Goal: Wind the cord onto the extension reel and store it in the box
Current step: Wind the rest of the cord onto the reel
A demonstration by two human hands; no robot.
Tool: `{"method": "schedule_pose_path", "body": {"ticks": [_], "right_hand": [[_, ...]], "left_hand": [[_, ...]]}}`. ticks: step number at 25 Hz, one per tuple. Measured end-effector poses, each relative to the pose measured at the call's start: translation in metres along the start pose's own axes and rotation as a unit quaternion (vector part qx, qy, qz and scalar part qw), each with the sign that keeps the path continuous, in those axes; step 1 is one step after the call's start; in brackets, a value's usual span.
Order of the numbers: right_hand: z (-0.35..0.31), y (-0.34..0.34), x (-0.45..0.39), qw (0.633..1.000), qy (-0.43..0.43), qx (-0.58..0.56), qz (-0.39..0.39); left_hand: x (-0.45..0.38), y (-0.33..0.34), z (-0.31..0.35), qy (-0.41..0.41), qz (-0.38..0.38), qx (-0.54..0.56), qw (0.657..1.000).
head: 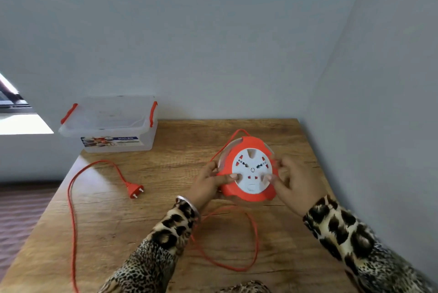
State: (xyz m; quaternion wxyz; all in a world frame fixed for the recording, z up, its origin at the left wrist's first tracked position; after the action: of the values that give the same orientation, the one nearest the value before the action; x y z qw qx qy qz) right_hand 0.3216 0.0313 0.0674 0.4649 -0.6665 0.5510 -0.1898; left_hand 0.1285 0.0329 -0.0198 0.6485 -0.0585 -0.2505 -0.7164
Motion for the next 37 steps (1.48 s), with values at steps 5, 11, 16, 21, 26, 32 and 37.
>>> {"method": "schedule_pose_path", "body": {"ticks": [5,11,16,21,26,32,37], "right_hand": [[-0.033,0.046,0.002,0.879,-0.286,0.273,-0.267],[-0.032,0.074,0.004,0.855,-0.251,0.33,-0.311],[-0.021,0.071,-0.015,0.894,-0.198,0.318,-0.245],[-0.003,0.051,-0.035,0.992,-0.014,0.12,-0.034],[0.017,0.076,-0.029,0.884,0.329,-0.328,0.053],[0.001,0.095,-0.018,0.589,0.461,-0.662,0.044],[-0.002,0.067,-0.016,0.743,0.365,-0.56,-0.012]], "left_hand": [[0.004,-0.01,0.009,-0.052,-0.032,-0.135,0.989],[0.008,-0.01,0.009,-0.077,-0.053,-0.156,0.983],[0.005,-0.001,0.02,-0.024,-0.023,-0.121,0.992],[0.003,0.004,0.027,0.078,0.081,-0.03,0.993],[0.009,0.015,0.024,0.157,0.124,-0.03,0.979],[0.014,0.016,0.015,0.216,0.132,-0.05,0.966],[0.01,0.005,0.023,0.19,0.096,0.009,0.977]]}}
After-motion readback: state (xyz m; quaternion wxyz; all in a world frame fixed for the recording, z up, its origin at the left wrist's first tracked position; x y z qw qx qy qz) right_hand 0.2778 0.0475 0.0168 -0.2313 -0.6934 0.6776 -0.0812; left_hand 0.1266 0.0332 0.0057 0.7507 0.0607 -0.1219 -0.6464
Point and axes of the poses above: each hand's wrist, its own x-axis away from the middle knuckle, its own y-axis out of the palm, z = x × y, the point moved 7 cm from there along -x, towards the middle knuckle, and after that the axes turned 8 degrees about -y, right-handed, at the moved point
